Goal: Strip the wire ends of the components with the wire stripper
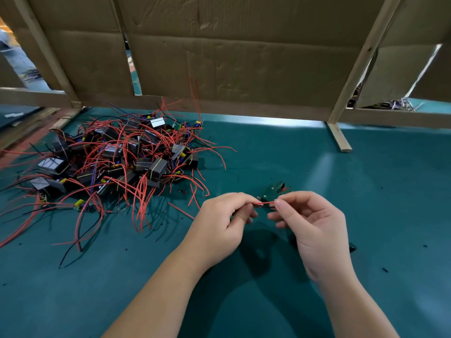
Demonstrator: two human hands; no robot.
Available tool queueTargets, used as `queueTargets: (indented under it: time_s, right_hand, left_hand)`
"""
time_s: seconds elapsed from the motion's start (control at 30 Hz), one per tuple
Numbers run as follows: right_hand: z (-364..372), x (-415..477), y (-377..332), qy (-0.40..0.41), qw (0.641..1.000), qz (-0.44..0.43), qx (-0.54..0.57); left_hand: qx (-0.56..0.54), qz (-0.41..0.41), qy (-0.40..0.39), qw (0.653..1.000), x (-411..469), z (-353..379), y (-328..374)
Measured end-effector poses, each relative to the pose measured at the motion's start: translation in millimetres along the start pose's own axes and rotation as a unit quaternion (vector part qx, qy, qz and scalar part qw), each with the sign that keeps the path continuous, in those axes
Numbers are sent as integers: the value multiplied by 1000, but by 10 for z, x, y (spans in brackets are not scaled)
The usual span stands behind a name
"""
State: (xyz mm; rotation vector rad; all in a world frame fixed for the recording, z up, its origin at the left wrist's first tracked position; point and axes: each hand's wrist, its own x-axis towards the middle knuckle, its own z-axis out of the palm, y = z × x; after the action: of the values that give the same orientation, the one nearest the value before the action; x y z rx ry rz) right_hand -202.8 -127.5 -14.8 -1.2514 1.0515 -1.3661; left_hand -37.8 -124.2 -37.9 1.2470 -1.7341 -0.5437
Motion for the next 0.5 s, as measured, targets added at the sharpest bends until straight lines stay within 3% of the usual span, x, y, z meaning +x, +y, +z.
queueTargets:
  time_s: [0.2, 0.33, 0.5]
  right_hand:
    - [22, -28, 42, 10, 996, -48, -68]
    - [-20, -1, 34, -1, 995, -77, -67]
    - [-168, 89, -89, -57, 975, -108, -184]
  left_hand:
    - [-44, -17, 26, 999, -19, 67, 63]
    - [-58, -21, -12, 998, -15, 44, 47]
    - [-29, -14, -62, 998, -20, 9, 15]
